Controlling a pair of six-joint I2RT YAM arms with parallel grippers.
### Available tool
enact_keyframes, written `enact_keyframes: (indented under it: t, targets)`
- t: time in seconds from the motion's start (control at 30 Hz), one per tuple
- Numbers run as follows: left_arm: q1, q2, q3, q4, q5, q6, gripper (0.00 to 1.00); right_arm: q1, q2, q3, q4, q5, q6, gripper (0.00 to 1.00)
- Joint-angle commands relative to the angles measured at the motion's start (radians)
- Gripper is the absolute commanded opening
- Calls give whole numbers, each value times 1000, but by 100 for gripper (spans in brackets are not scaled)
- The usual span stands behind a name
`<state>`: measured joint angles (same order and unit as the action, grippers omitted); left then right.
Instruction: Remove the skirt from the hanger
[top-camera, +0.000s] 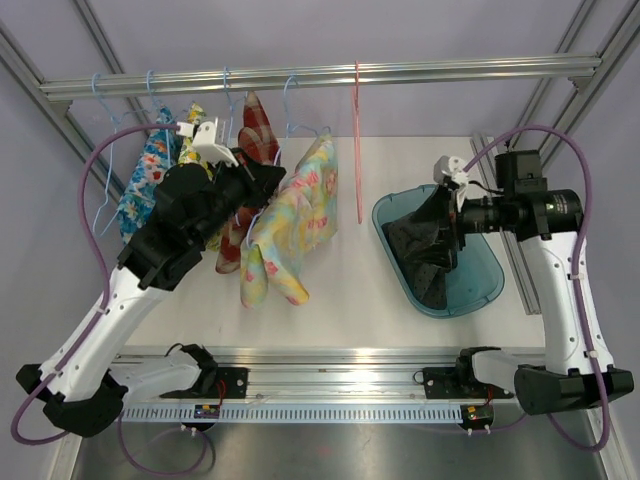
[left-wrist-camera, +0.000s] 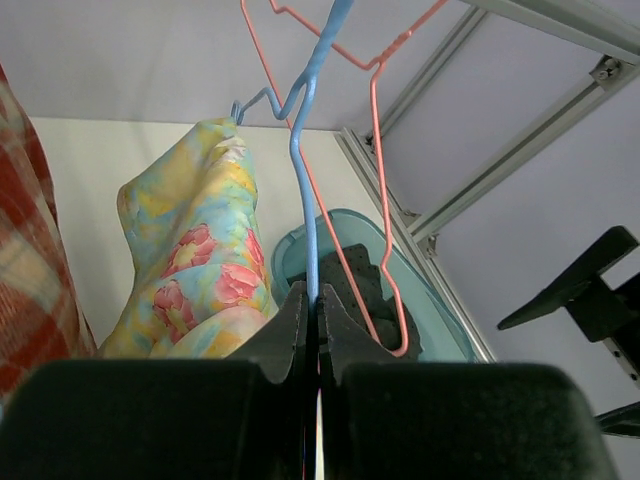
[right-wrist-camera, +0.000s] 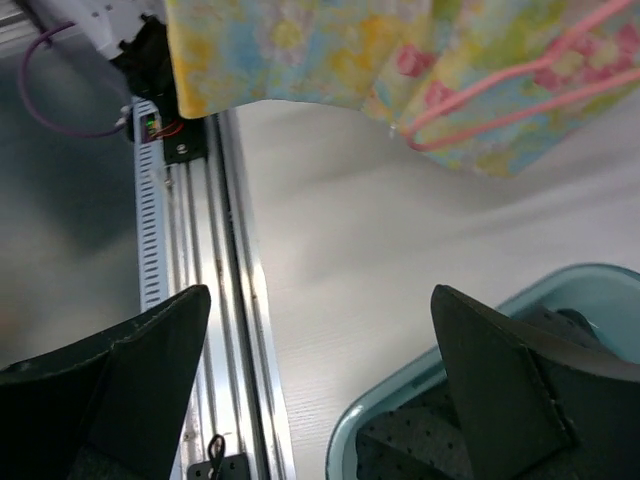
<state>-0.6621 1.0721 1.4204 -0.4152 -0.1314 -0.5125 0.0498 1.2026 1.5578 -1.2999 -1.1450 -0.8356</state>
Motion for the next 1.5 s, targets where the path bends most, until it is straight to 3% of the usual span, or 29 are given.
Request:
enact_keyframes:
  t: [0.0, 0.1, 0.4, 0.57, 0.7, 0.83, 1.1, 1.23, 1.27, 1.47]
  targets:
    - [4, -98, -61, 96, 61, -104, 0, 164, -15, 10, -139, -9, -53, 99]
    - [1, -158, -122, 92, 55, -145, 0, 254, -37, -7, -20, 51, 42, 99]
    - [-19, -247, -258, 153, 27, -248, 0, 671, 25, -5, 257, 330, 334, 96]
    - [-60, -268, -330, 190, -63, -332, 0, 879, 67, -38, 433, 514, 480, 98]
    - [-90, -276, -362, 220, -126, -389, 0, 959, 72, -100, 589, 522, 599, 100]
    - [-113, -273, -354, 250, -165, -409, 0, 1027, 77, -153, 788, 643, 719, 100]
    - [-119, -244, -299, 260, -189, -412, 0, 1055, 146, -153, 829, 740, 826, 98]
    - [-119, -238, -301, 288, -182, -417, 0, 1058, 164, -146, 844, 739, 829, 81]
    - [-119, -238, -304, 294, -178, -419, 0, 1058, 170, -146, 847, 737, 829, 73]
    - [-119, -247, -328, 308, -169, -409, 0, 1056, 207, -111, 864, 742, 829, 42]
